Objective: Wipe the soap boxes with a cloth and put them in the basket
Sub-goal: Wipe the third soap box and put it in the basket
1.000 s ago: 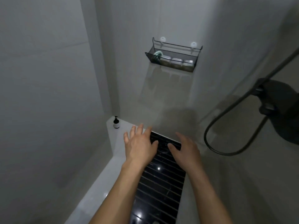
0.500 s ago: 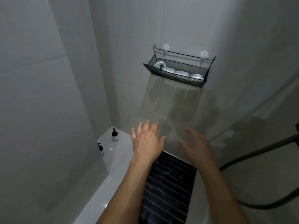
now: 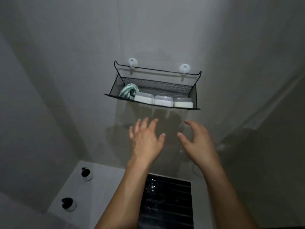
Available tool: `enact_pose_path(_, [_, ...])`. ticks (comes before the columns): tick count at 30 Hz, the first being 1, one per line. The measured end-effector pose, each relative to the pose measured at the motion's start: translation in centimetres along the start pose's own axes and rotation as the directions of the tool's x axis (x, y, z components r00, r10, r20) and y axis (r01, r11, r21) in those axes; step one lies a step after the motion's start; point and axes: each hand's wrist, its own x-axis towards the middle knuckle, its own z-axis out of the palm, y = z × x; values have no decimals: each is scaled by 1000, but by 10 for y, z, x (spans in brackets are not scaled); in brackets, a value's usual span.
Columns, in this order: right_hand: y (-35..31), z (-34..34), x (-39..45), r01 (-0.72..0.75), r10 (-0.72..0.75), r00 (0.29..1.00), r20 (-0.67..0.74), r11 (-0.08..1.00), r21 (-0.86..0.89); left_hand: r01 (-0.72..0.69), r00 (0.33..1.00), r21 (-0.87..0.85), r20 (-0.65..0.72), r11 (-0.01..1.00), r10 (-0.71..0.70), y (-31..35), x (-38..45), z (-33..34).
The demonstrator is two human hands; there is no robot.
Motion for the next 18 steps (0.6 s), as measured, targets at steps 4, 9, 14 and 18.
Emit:
enact_pose_path(4, [-28,7,56,-20,22,996,-92,1000,19,-76,997,-14,-34,997,76,-11,64,-24])
enact_pose_path(9, [-43,15,107,-42,42,988,-148,999,6,-120,989,-52,-89,991,115,-17,119,-36])
enact_pose_path(14, [-51,22,150,-27,23,994,-107,999,-33,-109,987,-61,-129,992,100,-20,161,-35])
enact_pose_path(18, [-54,29,191,23,-16,998,53,992,-122,-2,998,104,-55,995,8,-23,191,-37])
